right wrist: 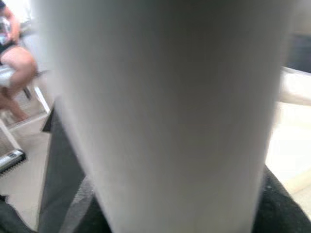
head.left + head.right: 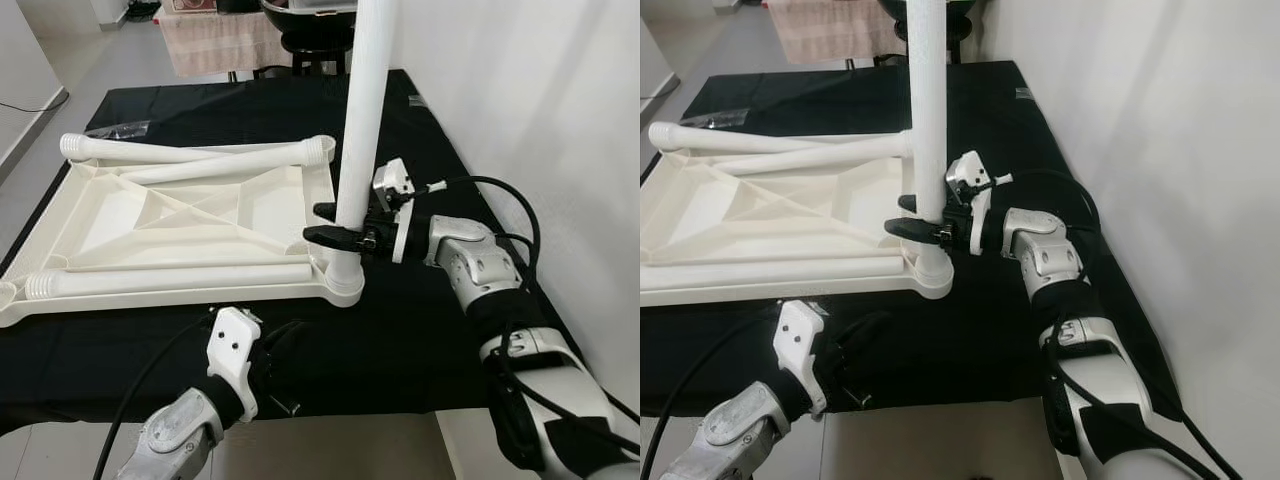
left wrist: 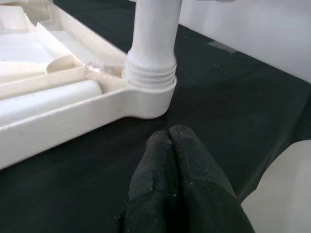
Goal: Building children table
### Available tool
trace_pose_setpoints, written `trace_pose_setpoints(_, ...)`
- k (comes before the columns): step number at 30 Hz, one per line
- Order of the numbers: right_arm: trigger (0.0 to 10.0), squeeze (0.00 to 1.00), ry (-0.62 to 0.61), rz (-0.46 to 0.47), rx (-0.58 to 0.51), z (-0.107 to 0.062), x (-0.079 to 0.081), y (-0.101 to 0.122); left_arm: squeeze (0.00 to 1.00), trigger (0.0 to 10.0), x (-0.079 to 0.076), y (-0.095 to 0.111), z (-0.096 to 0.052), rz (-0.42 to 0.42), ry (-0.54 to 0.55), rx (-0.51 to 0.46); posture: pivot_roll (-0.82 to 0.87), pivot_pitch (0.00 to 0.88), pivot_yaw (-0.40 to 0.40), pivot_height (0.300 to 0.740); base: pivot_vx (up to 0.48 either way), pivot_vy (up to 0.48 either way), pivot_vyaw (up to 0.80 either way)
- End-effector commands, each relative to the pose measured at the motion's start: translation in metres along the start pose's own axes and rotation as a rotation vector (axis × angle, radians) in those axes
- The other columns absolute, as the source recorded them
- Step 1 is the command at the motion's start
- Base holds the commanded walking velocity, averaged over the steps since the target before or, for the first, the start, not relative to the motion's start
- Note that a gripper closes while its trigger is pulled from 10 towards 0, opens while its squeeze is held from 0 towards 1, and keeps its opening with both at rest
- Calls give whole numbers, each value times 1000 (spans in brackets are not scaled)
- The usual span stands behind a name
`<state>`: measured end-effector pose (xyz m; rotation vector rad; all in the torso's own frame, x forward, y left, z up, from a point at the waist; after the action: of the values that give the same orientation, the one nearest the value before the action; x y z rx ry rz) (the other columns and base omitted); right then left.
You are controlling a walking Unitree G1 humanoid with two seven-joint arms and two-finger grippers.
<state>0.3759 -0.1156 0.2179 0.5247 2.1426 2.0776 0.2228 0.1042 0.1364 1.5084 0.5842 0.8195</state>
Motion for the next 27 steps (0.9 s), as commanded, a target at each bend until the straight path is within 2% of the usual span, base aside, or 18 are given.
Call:
trace_pose_setpoints(1, 0, 0, 49, 12, 25, 0, 1, -3, 0, 10000, 0, -1, -2, 15, 1, 18, 96, 157, -12, 740, 0, 0, 0)
trace_pose_setpoints(6, 0, 0, 91, 8, 33, -6, 2, -6, 0, 10000, 1, -1, -1, 14, 5, 20, 80, 144, -12, 740, 0, 0, 0)
trace_pose_setpoints(11, 0, 0, 5, -38, 16, -16, 7, -24, 0, 10000, 2, -2, 1, 11, 5, 17, 63, 136, -18, 740, 0, 0, 0)
trace_pose_setpoints(12, 0, 0, -306, 3, 5, -9, 9, -51, 0, 10000, 2, -3, 1, 12, 5, 17, 60, 131, -24, 740, 0, 0, 0)
trace_pose_setpoints(13, 0, 0, -392, 11, 3, -8, 9, -58, 0, 10000, 2, -3, 1, 13, 5, 17, 60, 131, -24, 740, 0, 0, 0)
trace_pose_setpoints(14, 0, 0, -392, 11, 3, -8, 9, -58, 0, 10000, 2, -3, 1, 13, 5, 17, 60, 131, -24, 740, 0, 0, 0)
trace_pose_setpoints(15, 0, 0, -820, 125, -48, -12, 18, -84, 0, 10000, 5, -3, -1, 14, 6, 17, 40, 130, -16, 740, 0, 0, 0)
trace_pose_setpoints(16, 0, 0, -941, 159, -55, -18, 21, -91, 0, 10000, 6, -3, -1, 14, 6, 17, 40, 130, -16, 740, 0, 0, 0)
trace_pose_setpoints(18, 0, 0, -853, 153, -8, -7, 47, -104, 0, 10000, 8, -4, 0, 13, 3, 17, 29, 123, 7, 740, 0, 0, 0)
trace_pose_setpoints(19, 0, 0, -793, 115, 5, -1, 51, -103, 0, 10000, 8, -5, 2, 14, 0, 18, 12, 98, 17, 740, 0, 0, 0)
trace_pose_setpoints(21, 0, 0, -750, 70, 13, 4, 51, -100, 0, 10000, 9, -6, 3, 15, -5, 19, 12, 98, 17, 740, 0, 0, 0)
trace_pose_setpoints(24, 0, 0, -703, 86, 37, 14, 45, -100, 0, 10000, 9, -8, 7, 19, -27, 20, 28, 83, -4, 740, 0, 0, 0)
trace_pose_setpoints(25, 2706, 0, -717, 94, 46, 15, 45, -100, 0, 10000, 9, -8, 8, 17, -25, 19, 28, 81, -5, 740, 0, 0, 0)
trace_pose_setpoints(26, 2706, 0, -717, 94, 46, 15, 45, -100, 0, 10000, 9, -8, 8, 17, -25, 19, 28, 81, -5, 740, 0, 0, 0)
trace_pose_setpoints(27, 10000, 0, -687, 118, 35, 19, 47, -97, 0, 10000, 9, -8, 8, 18, -16, 17, 31, 76, -8, 740, 0, 0, 0)
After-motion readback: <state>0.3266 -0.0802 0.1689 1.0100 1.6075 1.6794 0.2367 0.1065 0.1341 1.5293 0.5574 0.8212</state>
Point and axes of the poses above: a point about 5 cm out from each wrist's last joint towards the gripper, its own z axis pointing out of the wrist towards the gripper, its own y axis along the axis of the wrist's last joint, x = y × z, the point moved 1 cm from there along z, pointing out of the wrist towards the gripper, and after that the axes turned 12 degrees about z, right-handed, at the moved point
